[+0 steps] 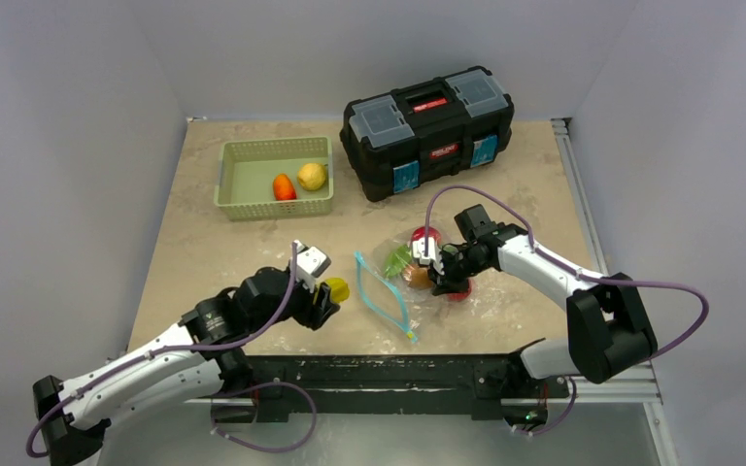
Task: Open the zip-top bag and remove the fake food
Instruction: Pick up the fake fruit from the zipper food storage bag, then place the fake fruit in the bin.
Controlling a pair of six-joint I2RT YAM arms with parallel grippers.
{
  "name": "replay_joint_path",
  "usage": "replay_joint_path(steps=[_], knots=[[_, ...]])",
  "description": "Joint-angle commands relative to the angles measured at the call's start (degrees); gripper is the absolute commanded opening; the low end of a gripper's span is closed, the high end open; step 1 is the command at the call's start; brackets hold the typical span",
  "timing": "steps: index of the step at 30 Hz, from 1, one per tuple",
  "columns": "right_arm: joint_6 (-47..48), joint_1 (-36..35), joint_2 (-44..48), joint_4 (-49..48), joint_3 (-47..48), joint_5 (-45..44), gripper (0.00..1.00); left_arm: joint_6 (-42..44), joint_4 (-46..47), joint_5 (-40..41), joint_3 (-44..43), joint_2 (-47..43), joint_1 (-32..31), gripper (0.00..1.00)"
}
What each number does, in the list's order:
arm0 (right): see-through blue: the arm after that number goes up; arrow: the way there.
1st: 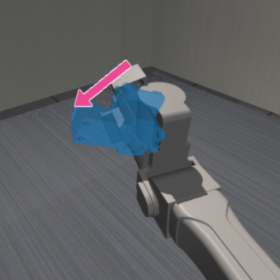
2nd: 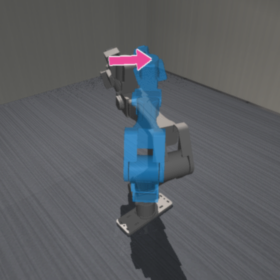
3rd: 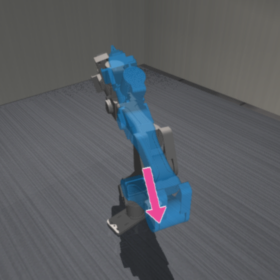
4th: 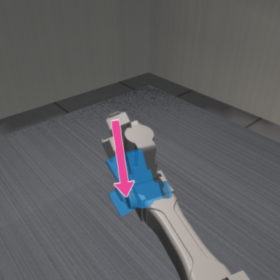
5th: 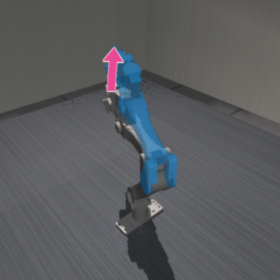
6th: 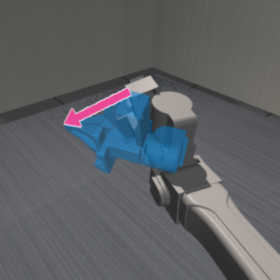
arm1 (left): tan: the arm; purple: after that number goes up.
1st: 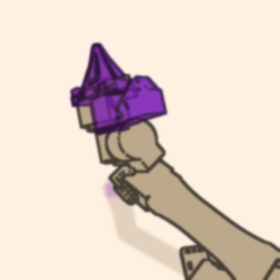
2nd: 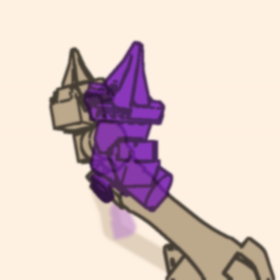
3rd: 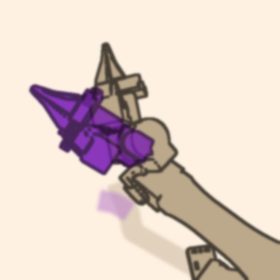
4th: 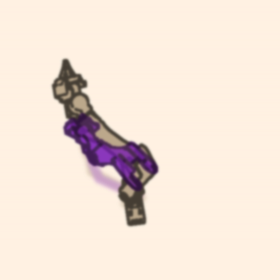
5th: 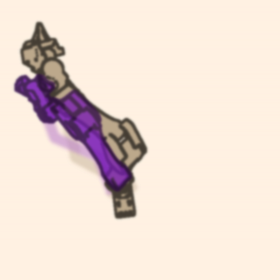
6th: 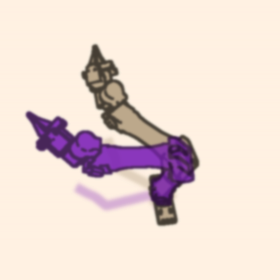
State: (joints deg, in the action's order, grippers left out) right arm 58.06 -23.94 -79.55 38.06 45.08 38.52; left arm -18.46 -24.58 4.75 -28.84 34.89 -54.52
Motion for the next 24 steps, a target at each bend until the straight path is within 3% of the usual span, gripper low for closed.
replay_joint_path(steps=[1,12,24], knots=[[0.5,0.0,0.4,-1.0,1.0,0.9,0.0,-0.9,-3.9,1.1,-4.5,-1.6,1.1,0.0],[0.6,0.0,0.1,-1.1,1.0,0.9,0.0,-0.1,-8.2,5.7,-9.8,-3.5,5.6,0.0],[0.7,0.0,0.1,-1.3,0.8,0.7,0.0,1.9,-1.9,-3.8,-15.0,4.2,17.8,0.0]])
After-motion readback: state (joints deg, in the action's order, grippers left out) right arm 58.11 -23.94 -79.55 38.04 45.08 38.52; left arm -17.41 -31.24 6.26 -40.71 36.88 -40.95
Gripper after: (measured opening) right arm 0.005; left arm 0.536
